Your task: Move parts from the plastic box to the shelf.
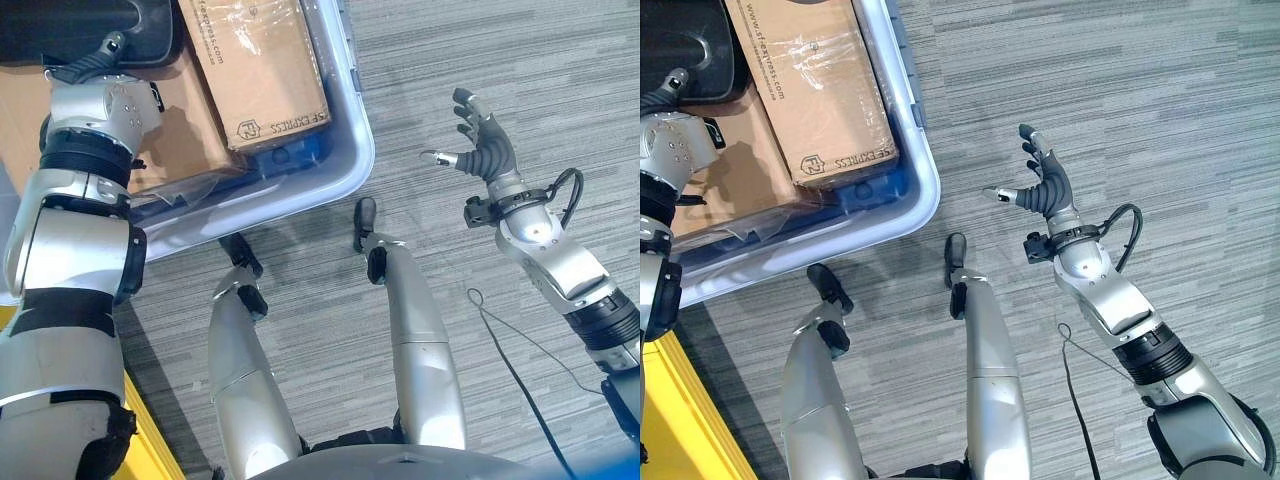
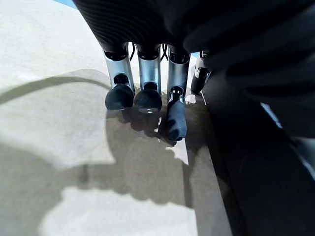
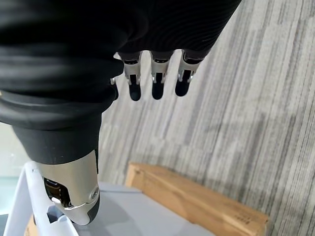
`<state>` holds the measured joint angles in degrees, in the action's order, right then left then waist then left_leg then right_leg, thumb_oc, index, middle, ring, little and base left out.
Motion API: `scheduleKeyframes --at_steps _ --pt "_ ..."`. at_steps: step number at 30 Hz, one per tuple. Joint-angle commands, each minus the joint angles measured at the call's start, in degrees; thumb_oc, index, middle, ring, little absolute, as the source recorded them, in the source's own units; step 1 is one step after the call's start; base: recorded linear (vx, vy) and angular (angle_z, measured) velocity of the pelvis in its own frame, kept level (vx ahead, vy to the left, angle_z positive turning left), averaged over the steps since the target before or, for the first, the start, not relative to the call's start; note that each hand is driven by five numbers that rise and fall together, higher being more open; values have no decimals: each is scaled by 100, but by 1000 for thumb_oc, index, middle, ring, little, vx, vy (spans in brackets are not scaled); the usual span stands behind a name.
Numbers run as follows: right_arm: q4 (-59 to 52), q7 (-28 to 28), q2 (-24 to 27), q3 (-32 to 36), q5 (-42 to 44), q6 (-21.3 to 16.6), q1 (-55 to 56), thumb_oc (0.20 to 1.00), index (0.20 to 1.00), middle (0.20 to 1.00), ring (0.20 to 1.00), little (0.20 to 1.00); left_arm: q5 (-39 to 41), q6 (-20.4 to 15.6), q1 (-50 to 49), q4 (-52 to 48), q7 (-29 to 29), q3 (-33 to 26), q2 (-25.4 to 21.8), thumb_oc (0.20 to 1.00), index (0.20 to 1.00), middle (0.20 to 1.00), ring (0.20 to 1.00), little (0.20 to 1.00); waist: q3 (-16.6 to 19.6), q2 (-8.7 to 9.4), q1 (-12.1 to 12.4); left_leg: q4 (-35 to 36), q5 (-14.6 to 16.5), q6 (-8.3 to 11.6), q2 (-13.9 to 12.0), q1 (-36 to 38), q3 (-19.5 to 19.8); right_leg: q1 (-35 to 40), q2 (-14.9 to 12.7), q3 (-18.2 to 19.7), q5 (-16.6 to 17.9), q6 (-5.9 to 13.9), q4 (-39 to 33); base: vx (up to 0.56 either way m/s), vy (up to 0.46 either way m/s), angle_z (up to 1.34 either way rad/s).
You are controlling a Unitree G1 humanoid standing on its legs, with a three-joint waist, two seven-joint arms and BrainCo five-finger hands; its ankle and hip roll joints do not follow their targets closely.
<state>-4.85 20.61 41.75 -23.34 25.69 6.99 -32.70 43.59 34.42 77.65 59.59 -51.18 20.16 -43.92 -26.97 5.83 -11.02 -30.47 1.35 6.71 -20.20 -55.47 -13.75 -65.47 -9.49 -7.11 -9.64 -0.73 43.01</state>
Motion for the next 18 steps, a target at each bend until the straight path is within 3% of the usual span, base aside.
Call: scheduleKeyframes --at_steps 1,3,4,5,6,7,18 --pt "-477 94 64 310 81 -303 -65 1000 1000 1000 1000 1000 665 196 -1106 633 1412 -353 866 1000 1000 1000 1000 1000 -283 482 -234 -1287 405 203 -632 -454 97 171 -192 -196 397 492 -268 7 -43 -3" --pt "-509 112 18 285 59 -322 -32 1000 1000 1000 1000 1000 780 180 -1176 587 1345 -375 955 1000 1000 1000 1000 1000 -283 510 -231 -1321 429 184 -631 -499 124 142 -183 -205 406 502 -258 4 -29 -4" --pt "-492 107 13 286 65 -339 -34 1000 1000 1000 1000 1000 828 173 -1206 569 1343 -389 981 950 950 950 950 950 -283 515 -223 -1333 439 179 -629 -515 132 133 -183 -209 406 507 -258 3 -9 -3" --pt "-492 108 11 281 57 -353 -31 1000 1000 1000 1000 1000 856 157 -1232 553 1343 -405 993 551 551 551 551 551 -283 517 -218 -1345 446 173 -627 -532 141 124 -182 -213 408 509 -258 0 0 0" --pt "-490 108 4 276 45 -363 -28 1000 1000 1000 1000 1000 869 127 -1243 552 1334 -412 1002 307 307 307 307 307 -283 522 -216 -1356 450 171 -628 -542 147 116 -182 -215 411 511 -253 2 -3 -3" --pt "-488 109 -4 272 34 -371 -26 1000 1000 1000 1000 1000 890 96 -1257 548 1332 -421 1009 200 200 200 200 200 -283 524 -215 -1368 456 169 -629 -554 153 110 -180 -215 412 514 -249 2 -5 -3" --pt "-534 146 -29 274 54 -333 2 1000 1000 1000 1000 1000 1082 -34 -1434 506 1327 -583 1199 200 200 200 200 200 -283 643 -181 -1543 515 130 -627 -745 294 24 -170 -271 414 525 -151 0 -9 -2"
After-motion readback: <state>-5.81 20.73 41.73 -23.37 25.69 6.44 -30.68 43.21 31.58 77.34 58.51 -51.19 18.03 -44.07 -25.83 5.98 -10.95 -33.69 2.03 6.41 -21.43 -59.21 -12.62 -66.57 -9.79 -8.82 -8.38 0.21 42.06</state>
